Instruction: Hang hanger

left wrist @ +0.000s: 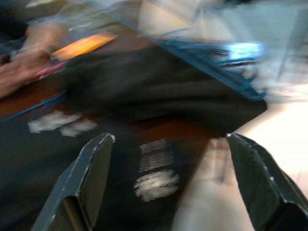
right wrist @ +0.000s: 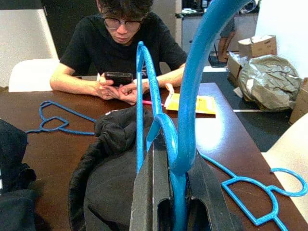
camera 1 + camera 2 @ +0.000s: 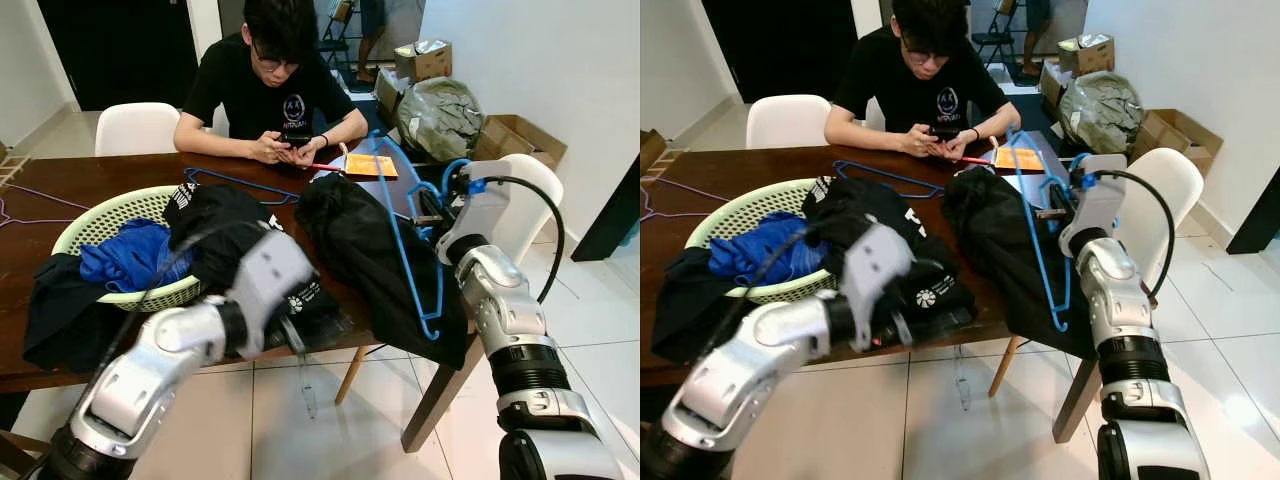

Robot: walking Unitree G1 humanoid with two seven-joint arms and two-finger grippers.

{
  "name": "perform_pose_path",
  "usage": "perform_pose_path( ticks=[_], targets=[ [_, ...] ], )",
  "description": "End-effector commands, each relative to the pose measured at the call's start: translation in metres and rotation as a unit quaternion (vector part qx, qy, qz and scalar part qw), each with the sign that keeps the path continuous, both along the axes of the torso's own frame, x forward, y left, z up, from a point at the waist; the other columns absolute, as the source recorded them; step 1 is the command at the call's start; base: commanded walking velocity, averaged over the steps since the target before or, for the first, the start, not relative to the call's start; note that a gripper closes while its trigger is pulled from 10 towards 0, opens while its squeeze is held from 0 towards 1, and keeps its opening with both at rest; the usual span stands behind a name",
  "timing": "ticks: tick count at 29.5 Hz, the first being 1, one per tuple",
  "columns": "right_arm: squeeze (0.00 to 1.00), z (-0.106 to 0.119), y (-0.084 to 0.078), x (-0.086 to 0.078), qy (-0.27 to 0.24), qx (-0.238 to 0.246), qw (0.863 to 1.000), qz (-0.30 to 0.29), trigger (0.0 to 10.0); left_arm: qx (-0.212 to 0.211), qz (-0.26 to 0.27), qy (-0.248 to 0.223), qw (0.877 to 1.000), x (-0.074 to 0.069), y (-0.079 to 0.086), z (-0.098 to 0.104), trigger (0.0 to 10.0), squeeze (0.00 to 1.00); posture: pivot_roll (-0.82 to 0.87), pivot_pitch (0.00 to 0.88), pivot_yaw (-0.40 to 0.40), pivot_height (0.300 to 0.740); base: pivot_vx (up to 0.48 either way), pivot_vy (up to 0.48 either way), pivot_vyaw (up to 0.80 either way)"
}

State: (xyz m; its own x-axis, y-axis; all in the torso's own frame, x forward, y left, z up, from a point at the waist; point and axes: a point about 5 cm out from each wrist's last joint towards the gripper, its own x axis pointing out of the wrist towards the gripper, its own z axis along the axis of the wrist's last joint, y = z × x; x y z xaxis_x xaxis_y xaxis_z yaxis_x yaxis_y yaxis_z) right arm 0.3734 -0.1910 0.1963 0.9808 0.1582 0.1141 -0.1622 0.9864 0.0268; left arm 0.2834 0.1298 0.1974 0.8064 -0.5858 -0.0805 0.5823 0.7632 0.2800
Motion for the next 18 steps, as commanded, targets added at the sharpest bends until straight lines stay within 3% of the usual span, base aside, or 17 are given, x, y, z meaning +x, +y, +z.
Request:
perform_pose_path(
  ticks=[1,3,4,5,6,8,9,11,12,16,18],
  targets=[
    [0.00,-0.008,0.001,-0.001,0.010,-0.001,1.000,0.004,10.0,-0.020,0.167,0.026,0.985,0.013,0.033,-0.016,10.0,0.00,0.09,0.000,-0.017,0.740,0.000,0.000,0.00],
    [0.00,-0.008,0.001,-0.001,0.010,-0.001,1.000,0.004,10.0,-0.020,0.167,0.026,0.985,0.013,0.033,-0.016,10.0,0.00,0.09,0.000,-0.017,0.740,0.000,0.000,0.00],
    [0.00,-0.011,0.002,-0.001,0.016,0.000,1.000,0.008,10.0,-0.044,0.241,0.044,0.969,0.015,0.047,-0.026,10.0,0.00,0.09,0.000,-0.017,0.740,0.000,0.000,0.00],
    [0.00,-0.011,0.002,-0.001,0.016,0.000,1.000,0.008,10.0,-0.044,0.241,0.044,0.969,0.015,0.047,-0.026,10.0,0.00,0.09,0.000,-0.017,0.740,0.000,0.000,0.00],
    [0.00,-0.023,0.001,-0.003,0.033,-0.014,0.999,0.009,10.0,-0.043,0.292,0.052,0.954,0.015,0.055,-0.042,10.0,0.00,0.09,0.000,-0.025,0.740,0.000,0.000,0.00],
    [0.00,-0.023,0.001,-0.003,0.033,-0.014,0.999,0.009,10.0,-0.043,0.292,0.052,0.954,0.015,0.055,-0.042,10.0,0.00,0.09,0.000,-0.025,0.740,0.000,0.000,0.00],
    [0.00,-0.037,-0.003,-0.006,0.052,-0.016,0.998,0.005,10.0,-0.047,0.321,0.059,0.944,0.013,0.060,-0.056,10.0,0.00,0.08,0.000,-0.022,0.740,0.000,0.000,0.00],
    [0.00,-0.049,-0.009,-0.011,0.067,-0.022,0.998,-0.001,10.0,-0.051,0.331,0.058,0.940,0.012,0.062,-0.066,10.0,0.00,0.07,0.000,-0.019,0.740,0.000,0.000,0.00],
    [0.00,-0.060,-0.016,-0.016,0.081,-0.025,0.996,-0.012,10.0,-0.068,0.325,0.052,0.942,0.011,0.061,-0.069,10.0,0.00,0.06,0.000,-0.018,0.740,0.000,0.000,0.00],
    [0.00,-0.069,-0.023,-0.021,0.091,-0.033,0.995,-0.025,10.0,-0.084,0.307,0.043,0.947,0.011,0.056,-0.068,10.0,0.00,0.06,0.000,-0.015,0.740,0.000,0.000,0.00],
    [0.00,-0.087,-0.036,-0.034,0.106,-0.038,0.993,-0.044,10.0,-0.101,0.246,0.030,0.963,0.013,0.041,-0.065,10.0,0.00,0.04,0.000,-0.012,0.740,0.000,0.000,0.00]
  ],
)
